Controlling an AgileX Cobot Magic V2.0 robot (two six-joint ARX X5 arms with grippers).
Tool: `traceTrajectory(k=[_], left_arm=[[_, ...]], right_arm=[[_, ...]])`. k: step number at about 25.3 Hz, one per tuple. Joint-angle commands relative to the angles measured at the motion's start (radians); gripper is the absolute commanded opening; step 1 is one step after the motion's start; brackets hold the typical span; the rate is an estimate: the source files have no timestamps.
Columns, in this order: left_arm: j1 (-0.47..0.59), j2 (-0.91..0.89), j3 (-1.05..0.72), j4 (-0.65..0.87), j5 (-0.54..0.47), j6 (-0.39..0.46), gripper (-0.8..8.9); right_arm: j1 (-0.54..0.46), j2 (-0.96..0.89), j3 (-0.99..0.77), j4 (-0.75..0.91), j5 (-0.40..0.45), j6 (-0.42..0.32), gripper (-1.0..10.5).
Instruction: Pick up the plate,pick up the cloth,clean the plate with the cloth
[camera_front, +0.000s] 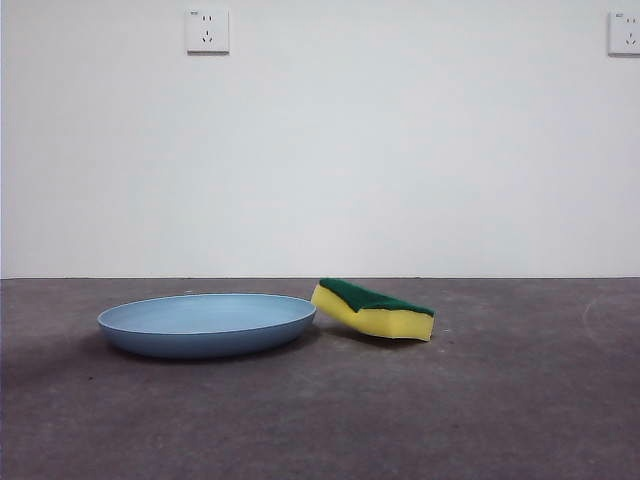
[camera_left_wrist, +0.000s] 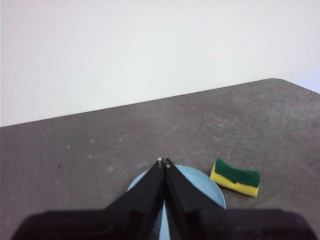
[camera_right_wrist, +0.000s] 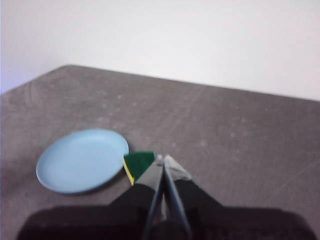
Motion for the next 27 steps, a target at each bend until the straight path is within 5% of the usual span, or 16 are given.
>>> traceTrajectory(k=[1,5,22,27], left_arm=[[-0.004,-0.024,-0.042,0.021,-0.004,-0.036,-0.08],[-0.004,-0.02,-0.042,-0.006,0.035,-0.107,-0.03],[-0.003,-0.019,-0.042,-0.133,0.049,-0.109,-0.03],[-0.004,-0.022,-0.042,-0.133,0.041,-0.018,-0.03]], right_arm=[[0.002,-0.006,-0.01,0.013,0.006,-0.008,-0.1],[0.002,0.002,-0.01,0.012,-0.001,0.011,0.0],[0.002,0.002,-0.01,0.006,0.003,0.018,0.0],[0.002,0.002,-0.01,0.006,0.003,0.018,0.0]])
